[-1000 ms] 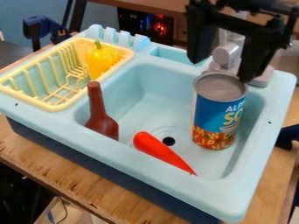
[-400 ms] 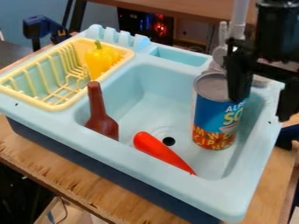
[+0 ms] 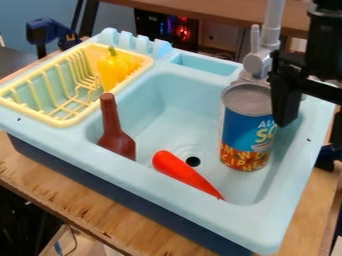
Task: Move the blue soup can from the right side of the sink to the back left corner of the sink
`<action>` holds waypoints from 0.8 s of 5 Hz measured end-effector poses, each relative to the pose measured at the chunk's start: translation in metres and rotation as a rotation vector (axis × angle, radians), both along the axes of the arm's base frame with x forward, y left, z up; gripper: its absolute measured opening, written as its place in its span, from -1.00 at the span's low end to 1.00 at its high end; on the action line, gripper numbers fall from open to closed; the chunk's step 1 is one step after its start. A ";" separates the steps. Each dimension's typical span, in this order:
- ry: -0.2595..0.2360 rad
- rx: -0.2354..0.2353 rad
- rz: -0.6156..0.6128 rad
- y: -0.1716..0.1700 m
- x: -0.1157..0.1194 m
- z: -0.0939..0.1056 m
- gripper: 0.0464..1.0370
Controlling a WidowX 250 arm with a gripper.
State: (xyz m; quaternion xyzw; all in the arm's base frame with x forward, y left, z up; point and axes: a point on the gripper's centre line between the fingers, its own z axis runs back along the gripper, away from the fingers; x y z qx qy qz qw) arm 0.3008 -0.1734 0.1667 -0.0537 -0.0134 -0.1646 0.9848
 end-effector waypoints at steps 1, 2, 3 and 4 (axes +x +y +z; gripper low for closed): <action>-0.024 -0.028 -0.010 -0.003 0.004 -0.001 0.93; -0.024 -0.071 -0.001 -0.003 0.006 -0.009 0.93; -0.038 -0.113 0.045 0.003 0.014 -0.016 0.93; -0.046 -0.169 0.040 0.001 0.013 -0.021 0.93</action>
